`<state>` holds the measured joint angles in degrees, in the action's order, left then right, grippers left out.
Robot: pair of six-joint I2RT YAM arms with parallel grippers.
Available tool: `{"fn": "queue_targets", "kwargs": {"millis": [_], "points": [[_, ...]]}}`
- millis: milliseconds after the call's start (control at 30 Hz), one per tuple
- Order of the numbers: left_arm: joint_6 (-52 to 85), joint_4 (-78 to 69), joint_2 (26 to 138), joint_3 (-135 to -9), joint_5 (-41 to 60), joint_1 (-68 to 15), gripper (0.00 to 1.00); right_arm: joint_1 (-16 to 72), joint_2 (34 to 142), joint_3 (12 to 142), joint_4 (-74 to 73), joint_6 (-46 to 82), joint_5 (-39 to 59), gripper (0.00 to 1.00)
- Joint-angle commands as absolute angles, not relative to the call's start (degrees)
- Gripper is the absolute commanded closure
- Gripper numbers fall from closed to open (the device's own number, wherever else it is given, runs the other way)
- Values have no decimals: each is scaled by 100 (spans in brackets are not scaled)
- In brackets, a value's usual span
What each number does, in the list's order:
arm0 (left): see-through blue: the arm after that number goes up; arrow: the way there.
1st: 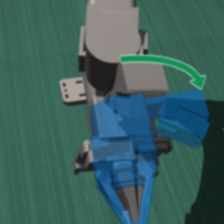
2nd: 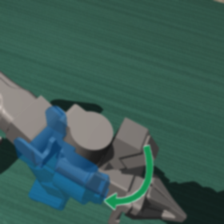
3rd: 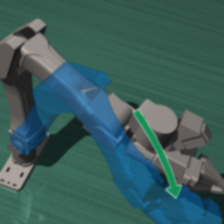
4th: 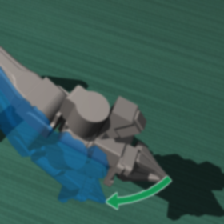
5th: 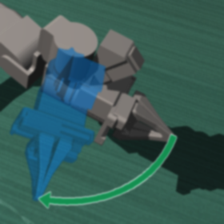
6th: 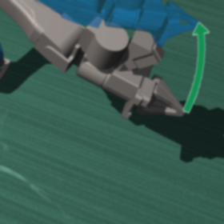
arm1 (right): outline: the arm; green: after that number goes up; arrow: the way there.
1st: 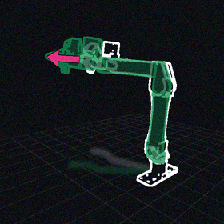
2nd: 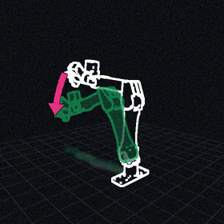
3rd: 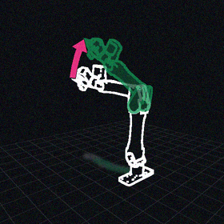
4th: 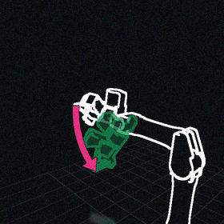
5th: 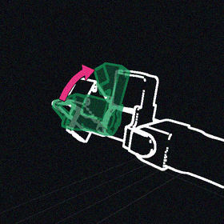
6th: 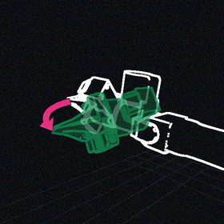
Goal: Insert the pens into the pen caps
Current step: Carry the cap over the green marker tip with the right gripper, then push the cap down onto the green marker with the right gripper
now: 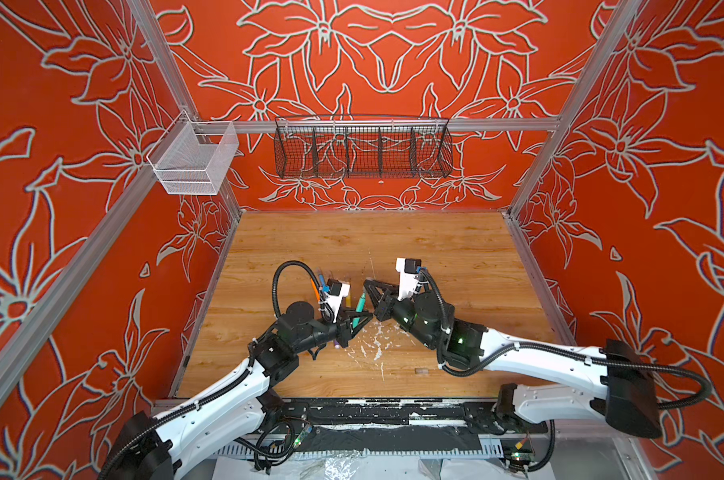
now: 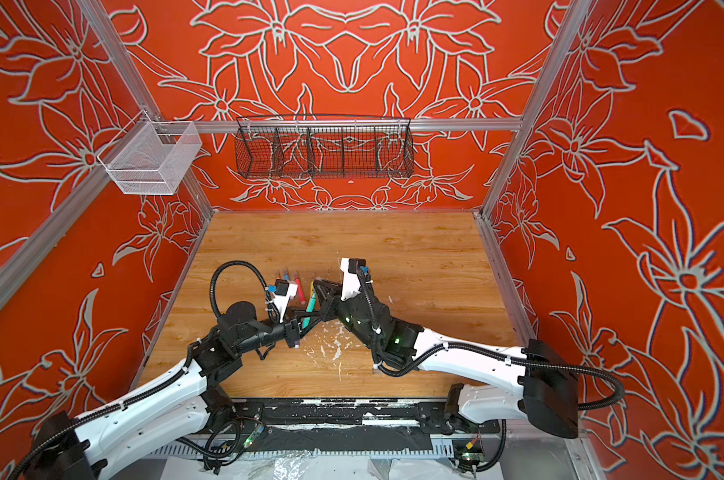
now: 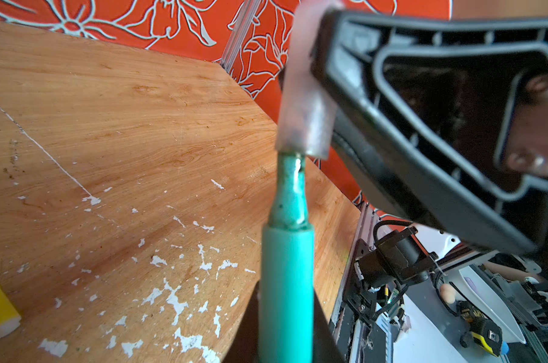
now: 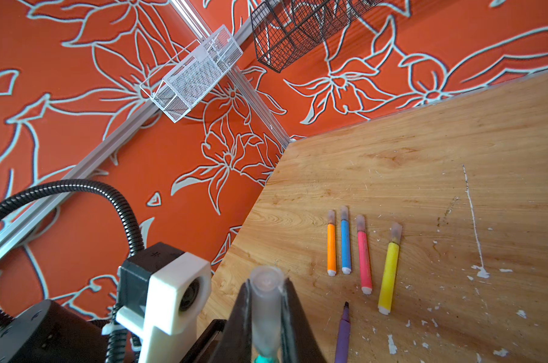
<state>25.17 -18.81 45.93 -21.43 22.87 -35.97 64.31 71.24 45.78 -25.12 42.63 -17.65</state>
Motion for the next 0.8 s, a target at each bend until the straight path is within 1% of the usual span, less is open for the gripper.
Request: {"fn": "queue_targets", "kwargs": {"millis": [0,267,333,500,633,767], "points": [[2554,-2590,4421,-2155,1990,-3490,100,6609,7238,4623,-1890,4394,-1597,100],[2488,-2683,4351,-2092,2036,-3489,100,6599,7320,4843,-1376,4539,-1825,100],[2501,-2666,4325,-2081,1979,-3489,100,6602,7310,4819,-1486,4534,-1701,100],[2566,-2664,4289,-2039,1837,-3490,100,6688,7304,4615,-1946,4648,-1034,100],[2586,-2679,4350,-2057,1862,-3489,100,6941,7269,4455,-2089,4623,-1091,100],[2572,-2681,4329,-2057,1890,-3490,100,6987,7097,4276,-1985,4695,-1304,100]]}}
